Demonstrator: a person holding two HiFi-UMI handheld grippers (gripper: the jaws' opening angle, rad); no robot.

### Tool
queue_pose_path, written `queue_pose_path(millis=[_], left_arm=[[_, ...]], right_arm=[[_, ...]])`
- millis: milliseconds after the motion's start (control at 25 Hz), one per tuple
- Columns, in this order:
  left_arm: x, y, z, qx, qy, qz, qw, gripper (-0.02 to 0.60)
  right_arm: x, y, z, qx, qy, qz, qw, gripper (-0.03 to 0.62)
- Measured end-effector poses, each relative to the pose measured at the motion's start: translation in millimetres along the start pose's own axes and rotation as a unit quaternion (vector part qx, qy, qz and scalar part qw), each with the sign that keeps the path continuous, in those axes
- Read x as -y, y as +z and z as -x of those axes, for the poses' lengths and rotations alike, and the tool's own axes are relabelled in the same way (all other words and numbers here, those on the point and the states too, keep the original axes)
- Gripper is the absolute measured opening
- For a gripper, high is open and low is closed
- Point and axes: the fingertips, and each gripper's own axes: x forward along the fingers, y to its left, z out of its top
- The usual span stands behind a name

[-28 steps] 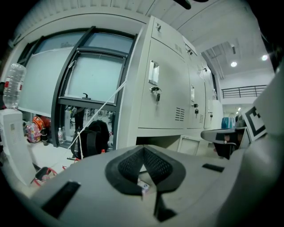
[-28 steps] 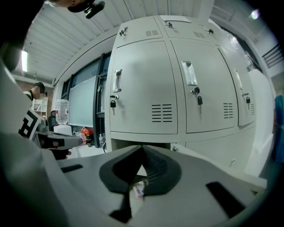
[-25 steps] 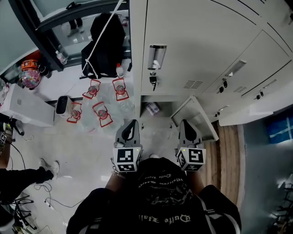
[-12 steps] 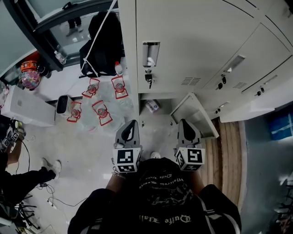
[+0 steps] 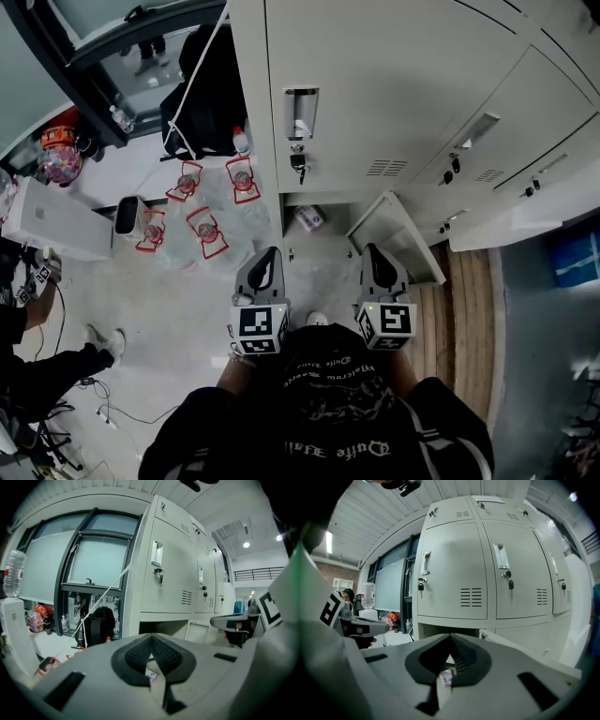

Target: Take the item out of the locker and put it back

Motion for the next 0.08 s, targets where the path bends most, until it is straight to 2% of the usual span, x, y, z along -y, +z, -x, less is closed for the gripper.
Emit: queue_pose_path(millis=[80], left_arm=[[0.9,0.2,-0.7,0.000,0.001,0.000,1.0000,0.006]], right_arm=[[1.6,0.3,-0.2,0.000,-0.001,0.001,1.000,0.003]])
